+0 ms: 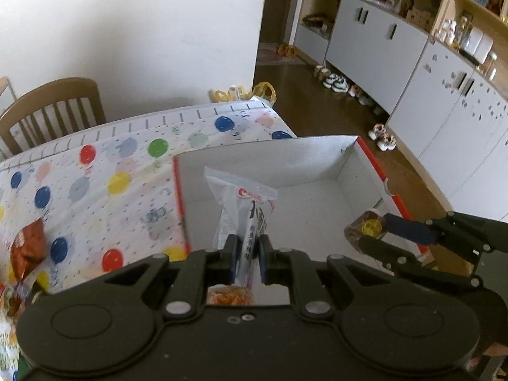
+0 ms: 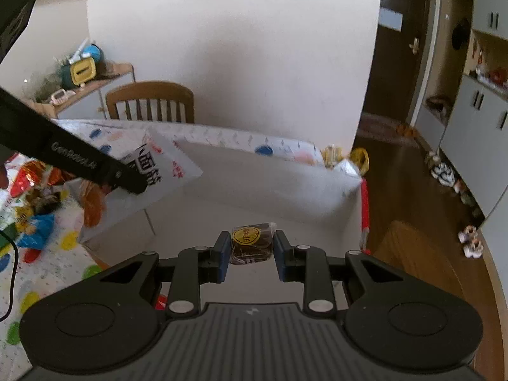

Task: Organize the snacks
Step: 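Carry both held packets over into the red cardboard box, then open both tools to drop the packets into the box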

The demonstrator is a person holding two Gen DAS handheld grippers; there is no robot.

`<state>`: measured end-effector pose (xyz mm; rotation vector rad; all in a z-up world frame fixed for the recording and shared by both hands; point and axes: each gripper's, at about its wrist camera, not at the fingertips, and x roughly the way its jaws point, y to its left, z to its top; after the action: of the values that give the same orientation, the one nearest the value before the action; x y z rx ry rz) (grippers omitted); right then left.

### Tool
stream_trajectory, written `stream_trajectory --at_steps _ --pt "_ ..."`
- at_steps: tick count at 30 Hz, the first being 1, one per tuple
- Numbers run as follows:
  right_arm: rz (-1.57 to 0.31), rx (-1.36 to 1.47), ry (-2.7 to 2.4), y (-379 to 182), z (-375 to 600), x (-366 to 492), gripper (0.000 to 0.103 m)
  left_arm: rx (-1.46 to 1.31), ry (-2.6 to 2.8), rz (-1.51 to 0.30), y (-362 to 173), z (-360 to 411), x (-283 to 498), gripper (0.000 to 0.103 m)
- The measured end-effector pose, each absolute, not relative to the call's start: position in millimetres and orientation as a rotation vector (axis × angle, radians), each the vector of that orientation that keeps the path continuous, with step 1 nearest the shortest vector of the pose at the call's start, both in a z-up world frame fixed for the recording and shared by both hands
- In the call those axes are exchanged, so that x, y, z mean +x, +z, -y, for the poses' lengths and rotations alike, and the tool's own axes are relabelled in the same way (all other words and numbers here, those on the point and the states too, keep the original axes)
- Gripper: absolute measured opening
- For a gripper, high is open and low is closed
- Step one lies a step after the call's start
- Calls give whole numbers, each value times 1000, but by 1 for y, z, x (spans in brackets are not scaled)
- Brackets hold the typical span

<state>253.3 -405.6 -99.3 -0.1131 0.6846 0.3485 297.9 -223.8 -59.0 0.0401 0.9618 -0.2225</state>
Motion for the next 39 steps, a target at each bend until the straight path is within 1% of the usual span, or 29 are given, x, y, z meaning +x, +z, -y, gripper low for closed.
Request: stream_trajectory --at_steps 10,21,30,39 --pt "-800 -114 365 -134 414 277 28 118 -217 -1049 -98 268 342 11" --pt "-956 -87 387 -154 410 296 28 143 -191 -1188 -142 282 361 11" --pt "-1002 -91 401 -158 411 301 28 149 -177 -1256 -160 282 365 11" --pt "-1003 -67 407 -154 420 303 29 126 -168 -1253 -155 277 360 12"
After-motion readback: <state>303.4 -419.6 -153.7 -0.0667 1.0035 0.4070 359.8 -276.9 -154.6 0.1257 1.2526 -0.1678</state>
